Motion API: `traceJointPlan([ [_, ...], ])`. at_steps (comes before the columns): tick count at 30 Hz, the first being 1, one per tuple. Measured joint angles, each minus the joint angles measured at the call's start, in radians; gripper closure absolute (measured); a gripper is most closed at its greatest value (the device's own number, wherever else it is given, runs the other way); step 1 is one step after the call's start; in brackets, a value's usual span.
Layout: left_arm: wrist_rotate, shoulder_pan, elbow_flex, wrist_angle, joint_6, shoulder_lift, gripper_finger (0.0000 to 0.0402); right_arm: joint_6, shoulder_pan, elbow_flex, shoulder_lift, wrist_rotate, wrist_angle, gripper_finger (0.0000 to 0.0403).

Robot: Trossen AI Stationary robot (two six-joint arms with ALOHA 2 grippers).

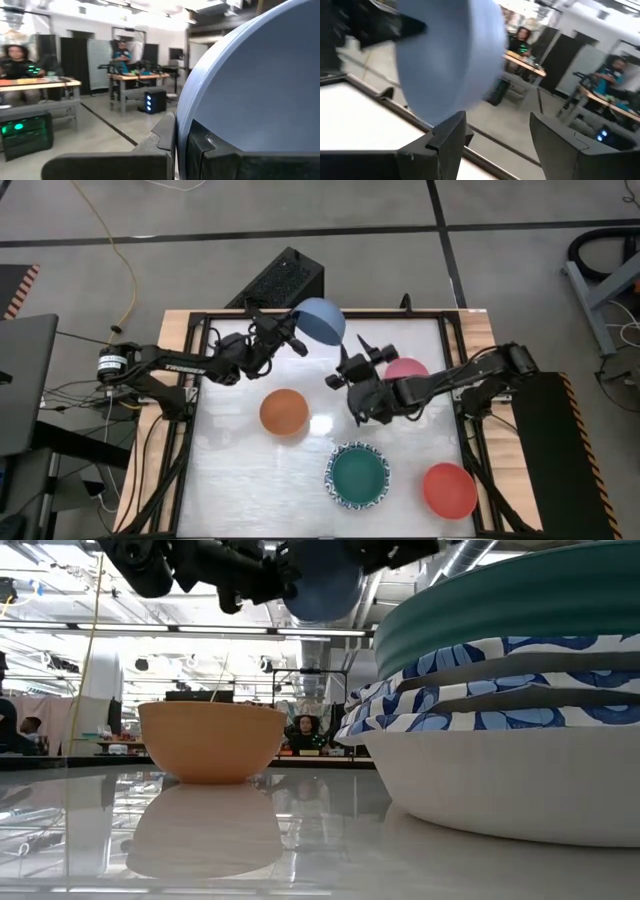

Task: Nest bowls inside each other
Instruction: Stack the blue bowl into the green bowl

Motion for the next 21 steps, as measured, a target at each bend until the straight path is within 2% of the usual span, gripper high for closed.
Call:
traceJointPlan([
  [5,0.043,0.076,0.0,-0.042,-0.029,0.0,0.0401,-0.377,-0.018,0.0,0.0,-0.163,0.391,0.0163],
  [9,0.07,0.135,0.0,-0.024,-0.068,0.0,0.0401,-0.519,-0.011,0.0,0.0,-0.247,0.557,0.0163],
  [13,0.139,0.164,0.0,-0.006,-0.124,0.0,0.0401,-0.54,-0.053,0.0,0.0,-0.344,0.57,0.0163],
  [16,0.143,0.164,0.0,-0.007,-0.099,0.0,0.0401,-0.516,-0.106,0.0,0.0,-0.366,0.568,0.0163],
  [21,0.149,0.163,0.0,-0.007,-0.065,0.0,0.0401,-0.454,-0.186,0.0,0.0,-0.461,0.569,0.0163],
])
